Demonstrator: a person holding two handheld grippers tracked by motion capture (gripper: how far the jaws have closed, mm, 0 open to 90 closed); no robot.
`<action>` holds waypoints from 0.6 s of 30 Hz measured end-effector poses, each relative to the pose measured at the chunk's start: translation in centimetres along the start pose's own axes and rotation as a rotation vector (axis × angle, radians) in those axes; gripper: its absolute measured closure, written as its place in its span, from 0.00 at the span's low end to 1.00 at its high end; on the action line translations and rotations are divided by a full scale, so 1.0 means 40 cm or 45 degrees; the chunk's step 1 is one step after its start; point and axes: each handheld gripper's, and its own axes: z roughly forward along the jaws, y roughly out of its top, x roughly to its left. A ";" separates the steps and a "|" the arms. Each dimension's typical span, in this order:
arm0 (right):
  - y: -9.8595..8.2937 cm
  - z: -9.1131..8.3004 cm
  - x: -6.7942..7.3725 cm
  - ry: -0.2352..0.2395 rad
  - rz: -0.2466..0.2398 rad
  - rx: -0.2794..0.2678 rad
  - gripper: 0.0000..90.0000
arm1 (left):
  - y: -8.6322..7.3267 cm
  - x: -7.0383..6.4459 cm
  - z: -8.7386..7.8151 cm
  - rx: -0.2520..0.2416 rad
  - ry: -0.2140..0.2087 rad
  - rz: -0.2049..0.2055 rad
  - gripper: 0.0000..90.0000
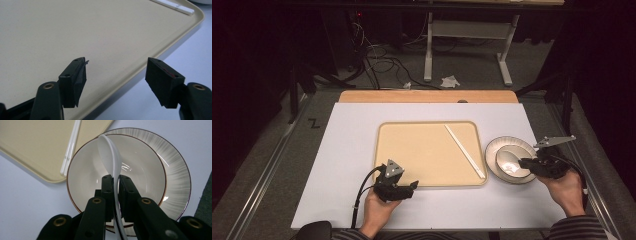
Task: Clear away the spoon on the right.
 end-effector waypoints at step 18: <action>-0.009 -0.044 0.026 -0.007 0.018 -0.138 0.94 | -0.008 -0.004 0.023 0.028 -0.005 -0.004 0.37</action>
